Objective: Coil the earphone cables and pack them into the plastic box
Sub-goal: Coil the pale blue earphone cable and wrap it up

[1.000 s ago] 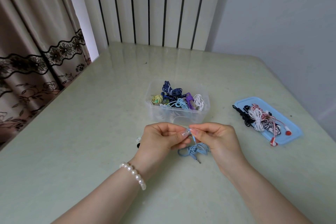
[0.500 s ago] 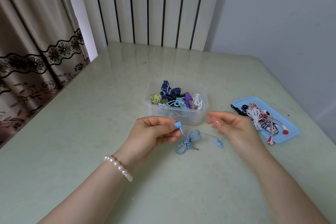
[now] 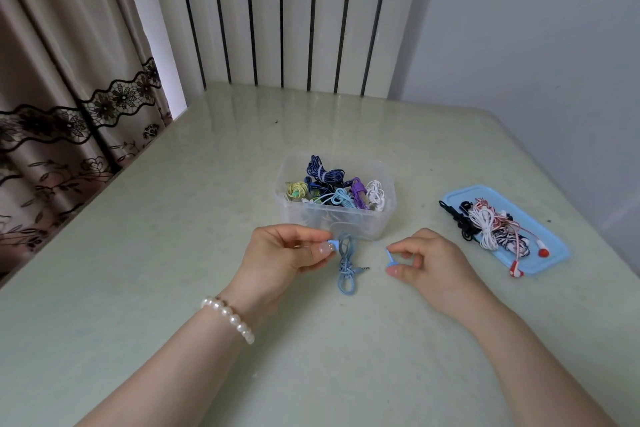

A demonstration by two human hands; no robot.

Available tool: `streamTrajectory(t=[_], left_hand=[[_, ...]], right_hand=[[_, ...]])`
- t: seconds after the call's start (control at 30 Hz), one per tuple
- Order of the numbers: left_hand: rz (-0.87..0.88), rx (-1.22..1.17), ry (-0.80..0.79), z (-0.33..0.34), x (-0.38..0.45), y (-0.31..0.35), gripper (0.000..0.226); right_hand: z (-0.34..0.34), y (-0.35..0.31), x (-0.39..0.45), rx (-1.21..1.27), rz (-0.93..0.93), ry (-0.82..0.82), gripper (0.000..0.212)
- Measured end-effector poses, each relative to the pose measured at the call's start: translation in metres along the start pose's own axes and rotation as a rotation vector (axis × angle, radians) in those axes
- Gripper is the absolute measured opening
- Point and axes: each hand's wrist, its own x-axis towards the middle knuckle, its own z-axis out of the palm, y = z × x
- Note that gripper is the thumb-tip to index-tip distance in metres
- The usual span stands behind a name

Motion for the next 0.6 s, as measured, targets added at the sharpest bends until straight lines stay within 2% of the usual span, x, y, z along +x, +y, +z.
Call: streamTrajectory(t=[0.17,0.27,0.37,0.5,0.6], left_hand=[[0.085,0.120,0.013,0.003,-0.002,-0.001,0.022],[0.134,0.175,0.025,0.005,-0.003,-0.002,0.019],[0.147,0.156,0.020,0.007,-0.005,-0.001,0.019],[0.141,0.110,-0.037,0.008,-0.007,-0.001,0.025],[0.139,0.092,-0.034,0.012,-0.008,-0.002,0.022]], right_hand=[[0.000,-0.007,-0.002,0.006,-0.014,0.001,0.015],[-0.001,-0.008,-0.003,0.025,0.021,0.026,0.032],[-0.001,-0.010,-0.003,0.259,0.077,0.058,0.027],[-0.007,-0.024,-0.009,0.633,-0.031,0.019,0.025],[-0.006,-0.035,-0.015,0.739,-0.123,-0.048,0.033]])
